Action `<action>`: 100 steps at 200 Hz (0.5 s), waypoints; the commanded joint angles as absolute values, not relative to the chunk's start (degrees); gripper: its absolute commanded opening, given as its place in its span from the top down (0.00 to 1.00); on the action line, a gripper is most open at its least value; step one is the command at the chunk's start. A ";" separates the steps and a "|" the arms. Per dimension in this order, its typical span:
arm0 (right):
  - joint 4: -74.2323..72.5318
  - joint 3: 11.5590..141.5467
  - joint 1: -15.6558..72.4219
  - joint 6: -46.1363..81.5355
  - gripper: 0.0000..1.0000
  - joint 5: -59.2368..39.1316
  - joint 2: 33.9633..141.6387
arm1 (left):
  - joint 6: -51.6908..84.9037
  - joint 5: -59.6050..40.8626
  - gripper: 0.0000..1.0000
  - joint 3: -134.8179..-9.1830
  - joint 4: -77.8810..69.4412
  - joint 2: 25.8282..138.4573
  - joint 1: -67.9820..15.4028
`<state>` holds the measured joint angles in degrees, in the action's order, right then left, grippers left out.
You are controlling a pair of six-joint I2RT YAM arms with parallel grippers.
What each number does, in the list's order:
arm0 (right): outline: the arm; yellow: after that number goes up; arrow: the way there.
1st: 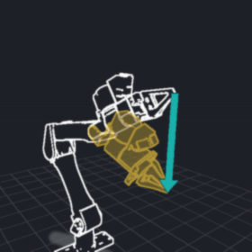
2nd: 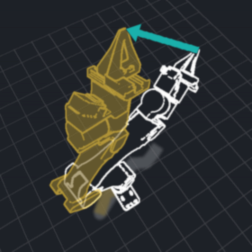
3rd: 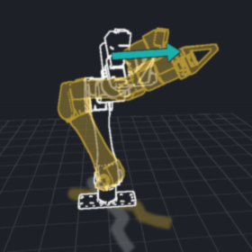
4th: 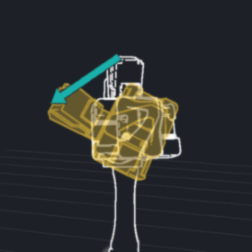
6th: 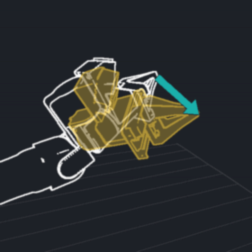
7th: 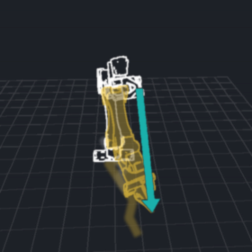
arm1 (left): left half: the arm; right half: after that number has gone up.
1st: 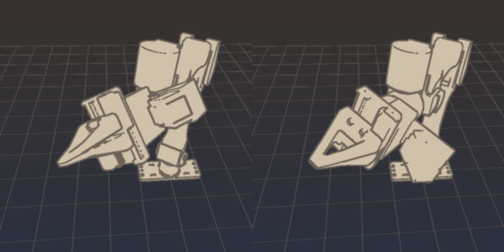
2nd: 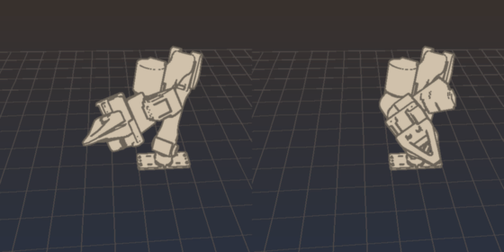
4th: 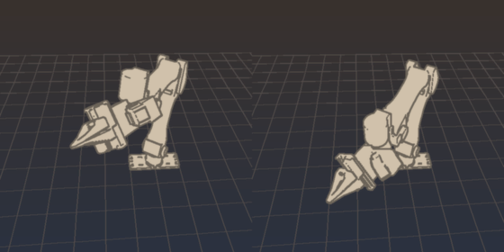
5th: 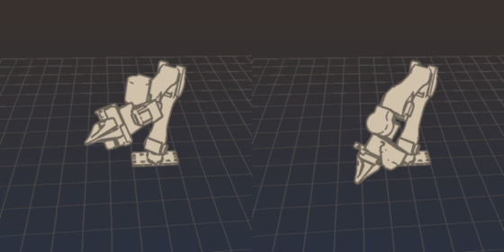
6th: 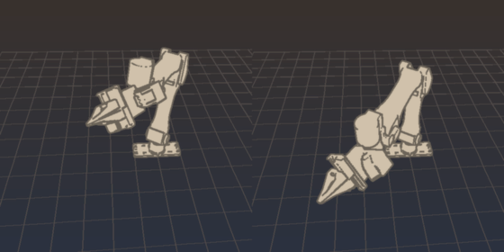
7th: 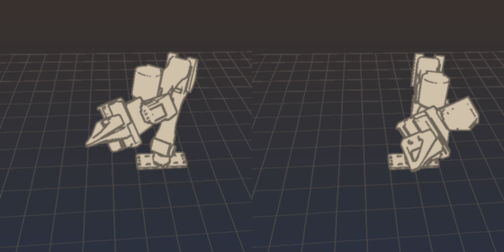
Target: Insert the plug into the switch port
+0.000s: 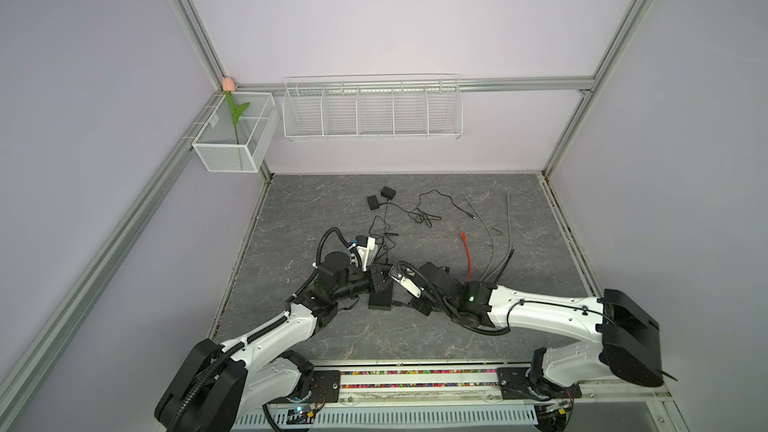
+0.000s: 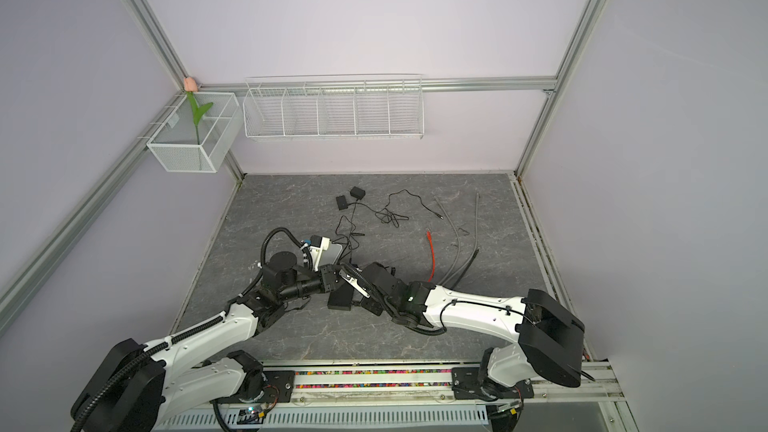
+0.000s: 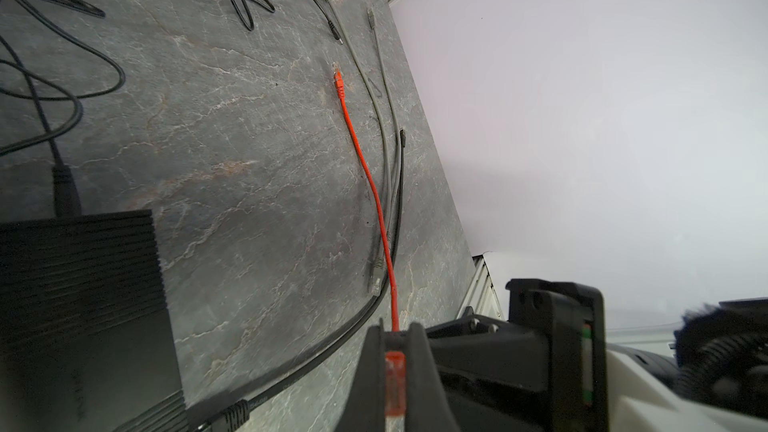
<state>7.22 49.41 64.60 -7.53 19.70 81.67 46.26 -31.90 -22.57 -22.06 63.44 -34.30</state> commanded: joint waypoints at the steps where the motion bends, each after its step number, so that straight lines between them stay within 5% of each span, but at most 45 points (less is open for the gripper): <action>1: 8.17 51.81 64.67 -7.47 0.79 19.76 81.30 | 45.53 -31.33 1.00 -22.13 -23.08 63.11 -34.48; 56: 13.95 51.78 61.46 -7.39 0.57 14.16 75.52 | 44.30 -30.79 1.00 -22.70 -21.26 61.96 -34.46; 100: 16.37 51.11 58.37 -8.70 0.56 6.21 74.82 | 44.29 -31.05 1.00 -23.02 -21.27 62.05 -34.45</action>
<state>13.52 51.29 59.35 -7.55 12.43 75.09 45.10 -31.33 -22.57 -21.08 62.76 -34.30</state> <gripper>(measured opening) 0.439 0.060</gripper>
